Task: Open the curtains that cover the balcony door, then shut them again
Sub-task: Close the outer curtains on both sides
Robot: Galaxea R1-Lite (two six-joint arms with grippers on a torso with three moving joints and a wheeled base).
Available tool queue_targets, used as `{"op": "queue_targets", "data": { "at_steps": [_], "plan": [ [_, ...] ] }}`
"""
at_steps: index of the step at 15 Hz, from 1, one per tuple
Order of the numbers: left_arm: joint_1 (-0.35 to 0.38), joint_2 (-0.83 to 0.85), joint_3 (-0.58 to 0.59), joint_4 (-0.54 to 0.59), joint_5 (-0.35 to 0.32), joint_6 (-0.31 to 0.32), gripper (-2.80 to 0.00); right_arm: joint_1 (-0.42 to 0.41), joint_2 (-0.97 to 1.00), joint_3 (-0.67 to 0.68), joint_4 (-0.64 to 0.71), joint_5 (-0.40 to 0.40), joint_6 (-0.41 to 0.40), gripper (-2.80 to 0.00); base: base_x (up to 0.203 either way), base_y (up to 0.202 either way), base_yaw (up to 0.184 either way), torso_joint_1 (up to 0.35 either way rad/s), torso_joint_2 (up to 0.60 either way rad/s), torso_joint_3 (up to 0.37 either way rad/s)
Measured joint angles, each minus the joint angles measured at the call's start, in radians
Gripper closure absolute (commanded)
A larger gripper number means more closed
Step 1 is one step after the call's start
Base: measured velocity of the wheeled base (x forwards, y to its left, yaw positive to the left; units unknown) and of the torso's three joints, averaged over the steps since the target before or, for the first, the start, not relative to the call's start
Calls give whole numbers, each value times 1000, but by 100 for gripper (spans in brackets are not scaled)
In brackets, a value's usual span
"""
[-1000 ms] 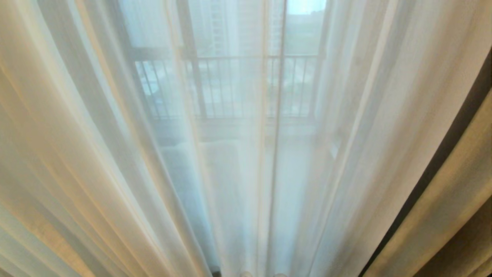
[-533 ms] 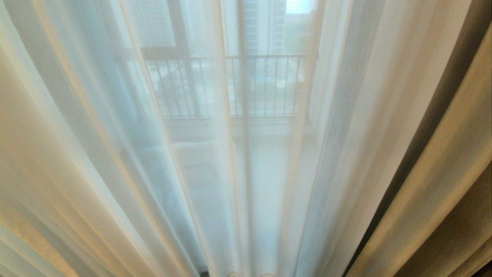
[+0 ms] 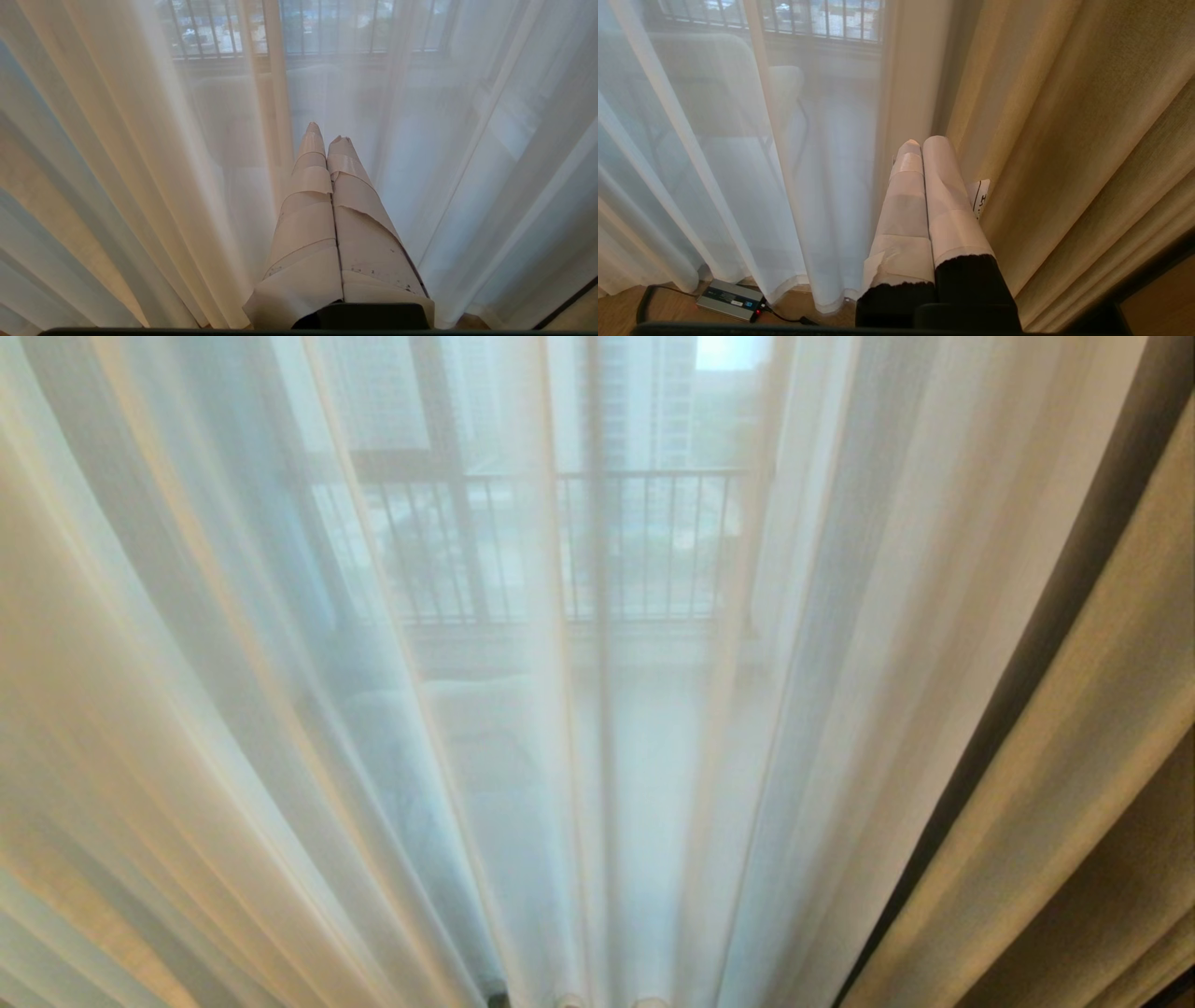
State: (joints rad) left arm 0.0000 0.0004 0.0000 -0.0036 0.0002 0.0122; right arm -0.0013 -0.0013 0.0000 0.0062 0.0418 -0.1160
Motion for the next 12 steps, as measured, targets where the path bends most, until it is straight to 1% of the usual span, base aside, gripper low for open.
{"op": "queue_targets", "data": {
  "at_steps": [6, 7, 9, 12],
  "plan": [
    [0, 0, 0, 0, 0, 0, 0, 0, 0, 0, 0, 0, -1, 0, 0, 0, 0, 0, 0, 0],
    [0, 0, 0, 1, 0, -1, 0, 0, 0, 0, 0, 3, -15, 0, 0, 0, 0, 0, 0, 0],
    [0, 0, 0, 0, 1, -1, 0, 0, 0, 0, 0, 28, -74, 0, 0, 0, 0, 0, 0, 0],
    [0, 0, 0, 0, 0, -1, 0, 0, 2, -2, 8, 30, -63, 0, 0, 0, 0, 0, 0, 0]
  ]
}}
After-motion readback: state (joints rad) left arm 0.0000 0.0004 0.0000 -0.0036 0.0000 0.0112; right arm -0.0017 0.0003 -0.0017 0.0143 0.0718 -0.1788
